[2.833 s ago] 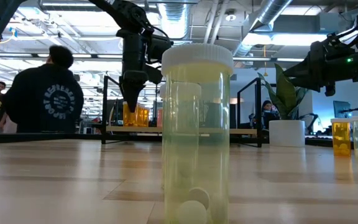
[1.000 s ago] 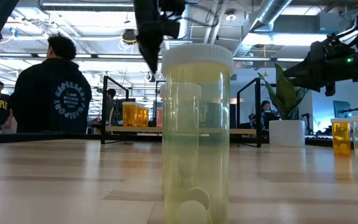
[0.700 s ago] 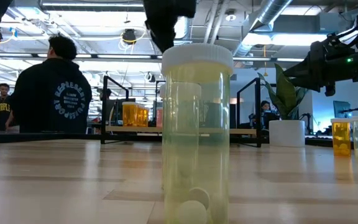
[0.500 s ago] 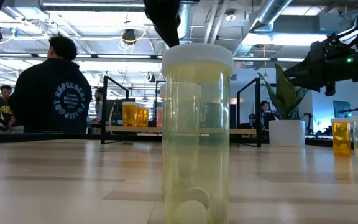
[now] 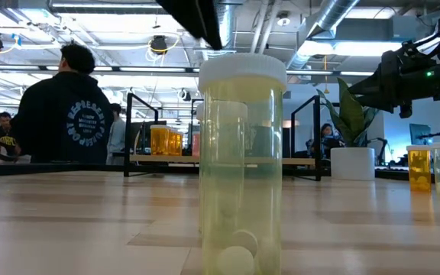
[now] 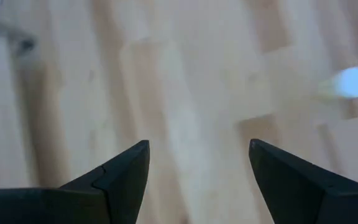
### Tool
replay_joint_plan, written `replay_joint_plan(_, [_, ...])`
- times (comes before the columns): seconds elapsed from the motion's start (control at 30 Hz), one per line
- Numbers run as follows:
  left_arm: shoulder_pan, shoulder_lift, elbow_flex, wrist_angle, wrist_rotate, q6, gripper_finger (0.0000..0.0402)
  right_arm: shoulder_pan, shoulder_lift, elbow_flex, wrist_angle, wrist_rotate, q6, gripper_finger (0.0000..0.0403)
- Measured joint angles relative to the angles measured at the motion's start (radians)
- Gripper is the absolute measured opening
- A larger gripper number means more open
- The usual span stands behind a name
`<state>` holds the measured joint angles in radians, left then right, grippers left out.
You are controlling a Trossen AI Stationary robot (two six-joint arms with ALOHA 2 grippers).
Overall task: Pick and place medicine bottles onto shelf by color
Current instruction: Put the middle yellow pill bottle on the shelf
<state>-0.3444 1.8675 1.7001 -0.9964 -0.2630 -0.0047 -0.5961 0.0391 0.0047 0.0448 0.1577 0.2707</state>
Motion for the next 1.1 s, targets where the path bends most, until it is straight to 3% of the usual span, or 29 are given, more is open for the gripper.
replay_joint_plan(0.23, [-0.133, 0.000, -0.104, 0.251, -0.058, 0.038, 0.0263, 0.000, 0.000, 0.000, 0.000, 0.000, 0.000, 0.0249])
replay_joint_plan(0.63, [-0.210, 0.051, -0.215, 0.547, -0.031, -0.072, 0.0263, 0.000, -0.001, 0.000, 0.000, 0.000, 0.000, 0.0249])
replay_joint_plan(1.1, [-0.218, 0.175, -0.223, 0.632, 0.019, -0.111, 0.0263, 0.000, 0.003, 0.000, 0.005, 0.000, 0.000, 0.0249])
